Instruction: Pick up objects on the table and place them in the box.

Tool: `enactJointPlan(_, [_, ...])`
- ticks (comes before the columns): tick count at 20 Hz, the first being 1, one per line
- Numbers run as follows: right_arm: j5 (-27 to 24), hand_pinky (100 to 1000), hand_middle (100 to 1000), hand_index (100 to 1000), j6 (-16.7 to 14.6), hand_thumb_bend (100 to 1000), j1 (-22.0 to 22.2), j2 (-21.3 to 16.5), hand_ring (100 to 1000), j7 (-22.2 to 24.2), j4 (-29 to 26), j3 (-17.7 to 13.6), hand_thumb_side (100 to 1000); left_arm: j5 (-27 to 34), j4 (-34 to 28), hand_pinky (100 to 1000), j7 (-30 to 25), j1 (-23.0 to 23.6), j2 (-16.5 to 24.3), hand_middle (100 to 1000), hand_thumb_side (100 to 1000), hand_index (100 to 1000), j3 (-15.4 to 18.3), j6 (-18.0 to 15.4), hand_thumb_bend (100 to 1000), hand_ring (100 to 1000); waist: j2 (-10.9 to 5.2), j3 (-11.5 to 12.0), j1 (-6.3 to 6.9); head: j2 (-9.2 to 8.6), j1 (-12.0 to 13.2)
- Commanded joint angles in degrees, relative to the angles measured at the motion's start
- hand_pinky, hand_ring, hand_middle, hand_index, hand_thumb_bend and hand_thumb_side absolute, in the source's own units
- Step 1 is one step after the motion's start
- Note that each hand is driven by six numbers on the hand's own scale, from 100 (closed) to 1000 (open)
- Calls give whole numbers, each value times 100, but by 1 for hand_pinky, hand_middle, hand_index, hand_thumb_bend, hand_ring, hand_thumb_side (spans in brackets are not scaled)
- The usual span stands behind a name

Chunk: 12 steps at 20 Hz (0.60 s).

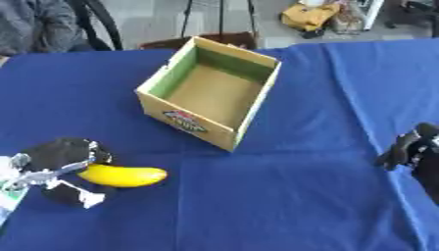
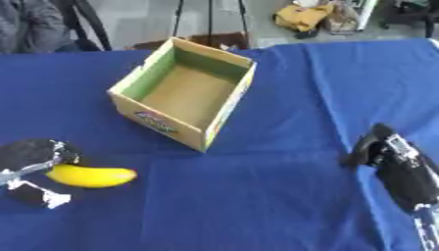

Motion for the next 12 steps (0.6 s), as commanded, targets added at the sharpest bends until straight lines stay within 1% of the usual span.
enactJointPlan(1, [-24, 517, 312, 499, 2, 100, -73, -114, 374, 7, -85, -25, 794, 50, -116, 553, 12, -45, 237, 516, 443, 744, 84, 25, 203, 538, -82, -2, 4, -35, -9])
enactJointPlan(7, [-20, 517, 312, 499, 5, 100, -73, -117, 374, 7, -83, -26, 794, 118, -155, 553, 16, -44, 288, 515, 445, 744, 89, 31, 190, 538, -85, -6, 14, -31, -12])
enactJointPlan(12, [-20, 516, 312, 499, 7, 100, -69, -125, 373, 4, -81, -27, 794, 238, -219, 553, -3, -39, 356, 515, 429, 744, 113, 40, 185, 537, -92, -6, 26, -31, -16])
